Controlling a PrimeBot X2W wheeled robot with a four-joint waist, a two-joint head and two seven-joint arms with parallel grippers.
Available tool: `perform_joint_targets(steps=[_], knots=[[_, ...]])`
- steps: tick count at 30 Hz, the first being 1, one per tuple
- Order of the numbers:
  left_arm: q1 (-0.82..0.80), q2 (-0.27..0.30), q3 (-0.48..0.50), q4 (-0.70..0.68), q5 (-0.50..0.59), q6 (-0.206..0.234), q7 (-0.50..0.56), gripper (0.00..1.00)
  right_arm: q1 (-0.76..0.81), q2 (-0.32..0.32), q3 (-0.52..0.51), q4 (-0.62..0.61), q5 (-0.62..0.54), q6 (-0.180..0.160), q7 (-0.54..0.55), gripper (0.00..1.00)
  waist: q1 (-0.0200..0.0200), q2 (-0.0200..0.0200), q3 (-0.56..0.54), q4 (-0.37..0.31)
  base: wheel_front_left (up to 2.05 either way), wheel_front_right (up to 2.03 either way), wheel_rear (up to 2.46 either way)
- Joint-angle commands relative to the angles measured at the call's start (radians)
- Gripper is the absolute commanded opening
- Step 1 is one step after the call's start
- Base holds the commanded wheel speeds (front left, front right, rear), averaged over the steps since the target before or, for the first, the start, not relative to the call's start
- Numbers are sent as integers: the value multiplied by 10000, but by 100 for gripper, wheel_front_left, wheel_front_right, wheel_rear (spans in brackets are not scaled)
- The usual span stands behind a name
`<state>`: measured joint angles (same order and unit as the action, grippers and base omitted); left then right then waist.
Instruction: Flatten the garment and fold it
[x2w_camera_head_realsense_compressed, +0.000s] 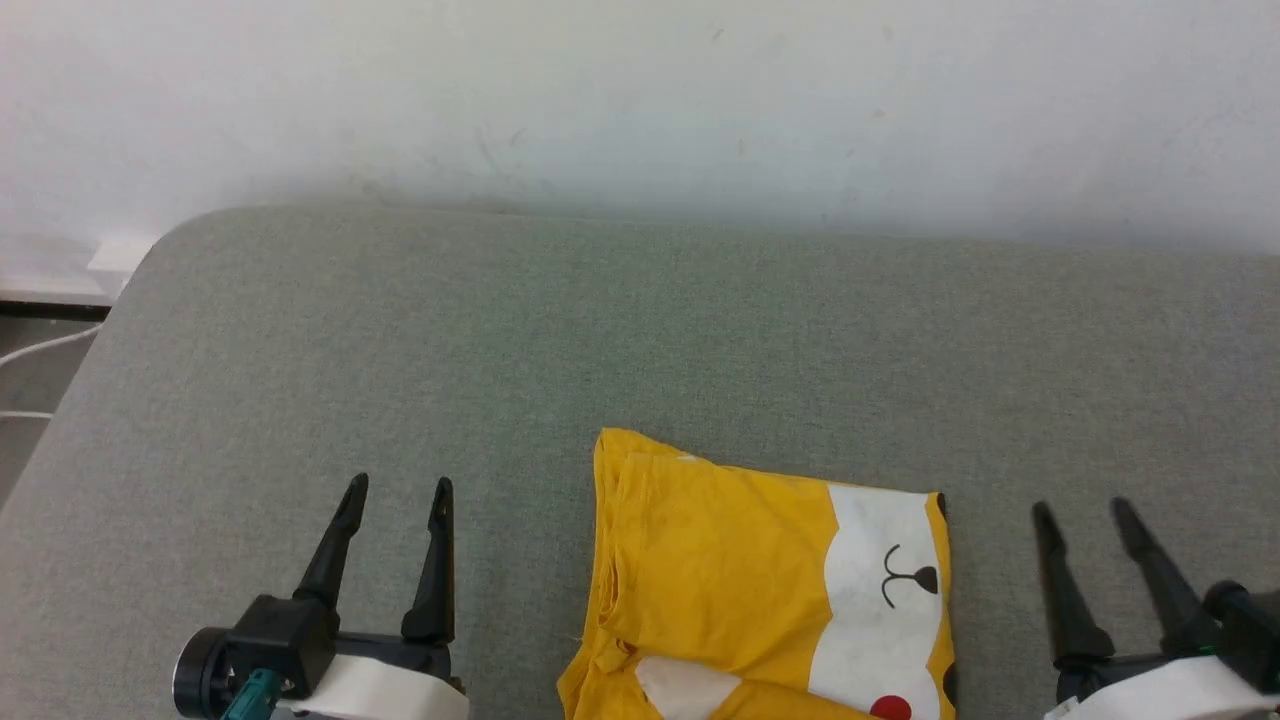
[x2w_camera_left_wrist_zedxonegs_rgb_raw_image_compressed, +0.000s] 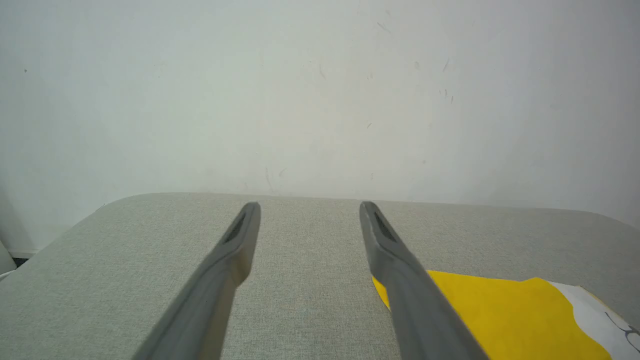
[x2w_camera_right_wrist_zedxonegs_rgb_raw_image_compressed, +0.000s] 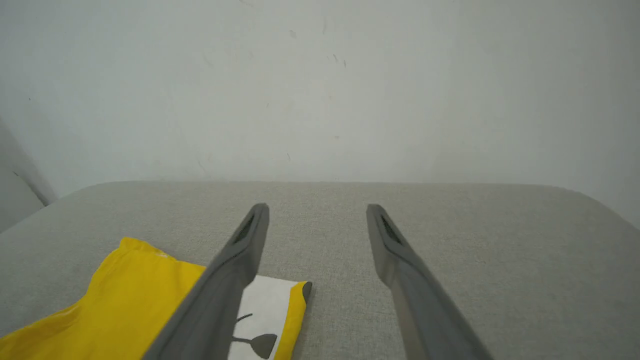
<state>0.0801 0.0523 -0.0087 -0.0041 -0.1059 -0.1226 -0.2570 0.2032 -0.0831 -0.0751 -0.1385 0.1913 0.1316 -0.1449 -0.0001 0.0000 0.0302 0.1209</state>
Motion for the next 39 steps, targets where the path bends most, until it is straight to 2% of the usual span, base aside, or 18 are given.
perform_joint_targets(steps=[1, 7, 9, 12, 17, 23, 24, 25, 28, 32, 35, 39], knots=[[-71, -20, -47, 19, -31, -37, -47, 100, -175, -263, 202, 4, 852, -9, 915, 100, 1, 0, 122, 97, 0, 0, 0], [-183, -20, -242, 104, -83, 21, -47, 100, -451, -1020, 559, 167, 3629, -9, 4988, 100, 1, 0, 501, 402, 0, 0, 0], [-258, -20, -323, 151, -89, 38, -47, 100, -624, -987, 434, 388, 4277, -9, 5952, 100, 1, 0, 640, 548, 0, 0, 0], [-382, -20, -409, 197, -105, 67, -47, 100, -924, -937, 275, 873, 4622, -9, 7018, 100, 1, 0, 851, 786, 0, 0, 0], [-532, -20, -493, 227, -97, 110, -47, 100, -1441, -630, 160, 1890, 4365, -9, 7902, 100, 1, 0, 1109, 1106, 0, 0, 0], [-621, -20, -530, 259, -99, 142, -47, 100, -1861, -370, 618, 2811, 4072, -9, 7954, 100, 1, 0, 1187, 1257, 0, 0, 0], [-627, -20, -527, 263, -100, 147, -47, 100, -1877, -386, 761, 2945, 4004, -9, 7995, 33, 1, 0, 1184, 1255, 0, 0, 0], [-637, -20, -541, 261, -99, 148, -47, 100, -1906, -432, 918, 3007, 3929, -9, 7954, 0, 1, 0, 1177, 1246, 0, 0, 0], [-663, -20, -584, 252, -90, 150, -47, 100, -1969, -514, 1078, 3110, 3793, -9, 7716, 0, 1, 0, 1139, 1184, 0, 0, 0], [-677, -20, -695, 223, -91, 152, -47, 100, -2254, -989, 1501, 3054, 3351, -9, 7198, 0, 1, 0, 1068, 816, 0, 0, 0], [-665, -20, -889, 252, -564, 128, -47, 100, -2614, -1795, 2149, 2783, 2510, -9, 6950, 0, 1, 0, 1060, 271, 0, 0, 0], [-781, -20, -1151, 113, -607, 226, -47, 100, -3311, -3143, 3205, 2229, 1482, -9, 6936, 0, 1, 0, 1192, -719, 0, 0, 0]])
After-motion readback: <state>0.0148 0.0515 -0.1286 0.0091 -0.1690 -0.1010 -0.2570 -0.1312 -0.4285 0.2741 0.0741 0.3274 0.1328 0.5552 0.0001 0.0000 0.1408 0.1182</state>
